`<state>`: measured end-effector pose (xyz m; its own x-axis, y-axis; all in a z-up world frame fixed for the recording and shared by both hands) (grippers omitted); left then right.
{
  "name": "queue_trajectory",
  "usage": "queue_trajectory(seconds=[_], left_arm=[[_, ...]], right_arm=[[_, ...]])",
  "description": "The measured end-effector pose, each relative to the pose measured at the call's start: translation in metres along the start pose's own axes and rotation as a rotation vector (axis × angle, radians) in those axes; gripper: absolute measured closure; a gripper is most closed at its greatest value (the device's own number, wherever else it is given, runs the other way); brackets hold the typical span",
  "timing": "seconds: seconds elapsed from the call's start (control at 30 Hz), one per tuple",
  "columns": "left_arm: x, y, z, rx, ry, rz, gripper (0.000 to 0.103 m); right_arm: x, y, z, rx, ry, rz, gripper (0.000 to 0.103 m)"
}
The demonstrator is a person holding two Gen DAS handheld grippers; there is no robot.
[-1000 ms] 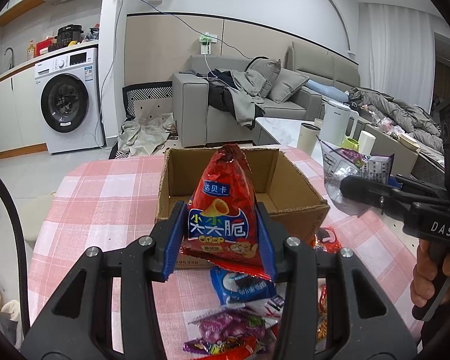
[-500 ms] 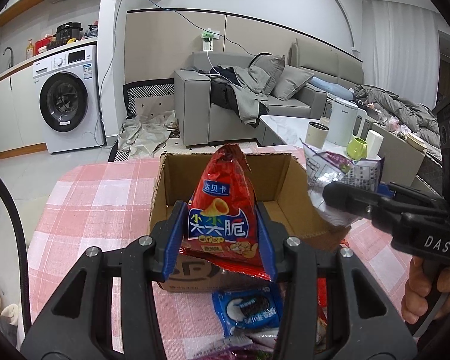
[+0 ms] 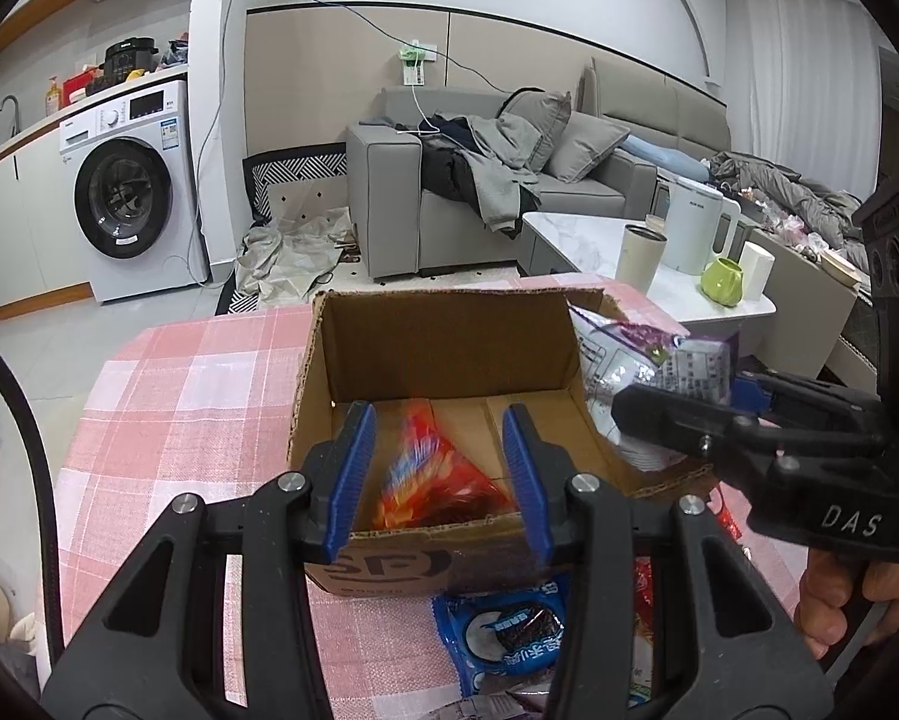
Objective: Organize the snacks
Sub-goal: 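Open both grippers to drop the bags into the box, then withdraw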
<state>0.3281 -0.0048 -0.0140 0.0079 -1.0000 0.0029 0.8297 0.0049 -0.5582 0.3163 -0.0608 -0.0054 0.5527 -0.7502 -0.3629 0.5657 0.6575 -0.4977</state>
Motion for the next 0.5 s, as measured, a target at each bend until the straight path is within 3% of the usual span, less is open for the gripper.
queue_trajectory(seconds=[0.17, 0.23, 0.3, 0.37, 0.43, 0.5], left_arm=[[-0.001, 0.000, -0.006, -0.016, 0.007, -0.002, 0.056], [-0.004, -0.006, -0.007, -0.003, -0.001, 0.012, 0.029], [-0.006, -0.016, -0.008, 0.018, -0.010, 0.010, 0.018], [-0.007, -0.026, -0.013, 0.019, -0.011, -0.001, 0.016], [-0.010, -0.036, -0.019, 0.011, -0.019, 0.007, 0.005], [-0.012, -0.049, -0.024, 0.027, -0.027, 0.017, 0.001]], right_arm=[[-0.005, -0.002, -0.001, 0.001, -0.017, 0.015, 0.050], [-0.004, -0.006, 0.000, 0.010, -0.023, 0.004, 0.046], [-0.005, -0.014, 0.001, 0.024, -0.021, 0.013, 0.035], [-0.004, -0.022, 0.001, 0.037, -0.026, 0.001, 0.030], [-0.003, -0.032, -0.001, 0.047, -0.027, -0.010, 0.019], [-0.004, -0.041, -0.004, 0.053, -0.020, -0.008, 0.003]])
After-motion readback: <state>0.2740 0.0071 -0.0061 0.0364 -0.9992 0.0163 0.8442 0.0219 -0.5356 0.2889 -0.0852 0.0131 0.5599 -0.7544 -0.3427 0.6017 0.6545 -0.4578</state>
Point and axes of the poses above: each gripper's, at about its wrist camera, not at the fingertips, and y roughly the way its jaws point, x to its right, z to its top, the point moved 10 cm from there along y, roughly the way its jaws point, and after that the axes turned 7 degrees about z, right-handed, at the moved point
